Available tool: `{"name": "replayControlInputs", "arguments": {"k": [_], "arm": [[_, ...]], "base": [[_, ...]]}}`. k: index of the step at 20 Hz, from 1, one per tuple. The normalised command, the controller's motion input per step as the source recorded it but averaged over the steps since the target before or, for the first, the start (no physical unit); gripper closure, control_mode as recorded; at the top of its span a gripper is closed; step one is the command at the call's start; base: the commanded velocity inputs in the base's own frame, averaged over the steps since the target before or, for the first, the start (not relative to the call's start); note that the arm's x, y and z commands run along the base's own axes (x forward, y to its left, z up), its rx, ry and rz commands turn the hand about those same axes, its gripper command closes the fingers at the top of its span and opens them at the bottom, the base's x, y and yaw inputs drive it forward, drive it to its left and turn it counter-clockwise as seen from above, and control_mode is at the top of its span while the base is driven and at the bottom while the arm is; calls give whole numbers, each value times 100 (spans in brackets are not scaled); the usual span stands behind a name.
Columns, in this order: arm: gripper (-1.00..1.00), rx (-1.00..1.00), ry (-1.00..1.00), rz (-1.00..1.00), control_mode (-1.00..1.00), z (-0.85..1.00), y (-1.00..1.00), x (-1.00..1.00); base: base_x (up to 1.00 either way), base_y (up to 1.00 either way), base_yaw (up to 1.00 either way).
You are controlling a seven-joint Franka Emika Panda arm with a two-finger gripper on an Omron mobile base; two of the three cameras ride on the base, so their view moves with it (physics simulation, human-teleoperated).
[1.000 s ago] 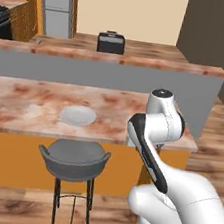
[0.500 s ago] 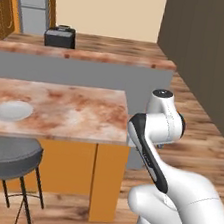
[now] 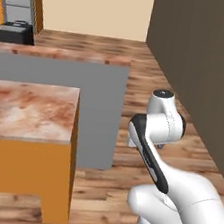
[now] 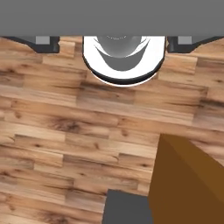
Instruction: Take the chicken drumsticks from the pan and place one on each plate on the dining counter.
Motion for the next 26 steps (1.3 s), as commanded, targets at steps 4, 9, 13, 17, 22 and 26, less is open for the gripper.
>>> {"name": "replayControlInputs", "arguments": {"k": [4, 9, 13, 17, 22, 26], "arm": [[-100, 0, 0, 0, 100, 0, 0, 0], [-100, 0, 0, 0, 100, 0, 0, 0], [-100, 0, 0, 0, 100, 0, 0, 0], [-100, 0, 0, 0, 100, 0, 0, 0], [-100, 0, 0, 0, 100, 0, 0, 0], [-100, 0, 0, 0, 100, 0, 0, 0]], "base": [[70, -100, 5], [97, -100, 20], [94, -100, 31], [84, -100, 37], [80, -100, 43], [81, -100, 44]]}}
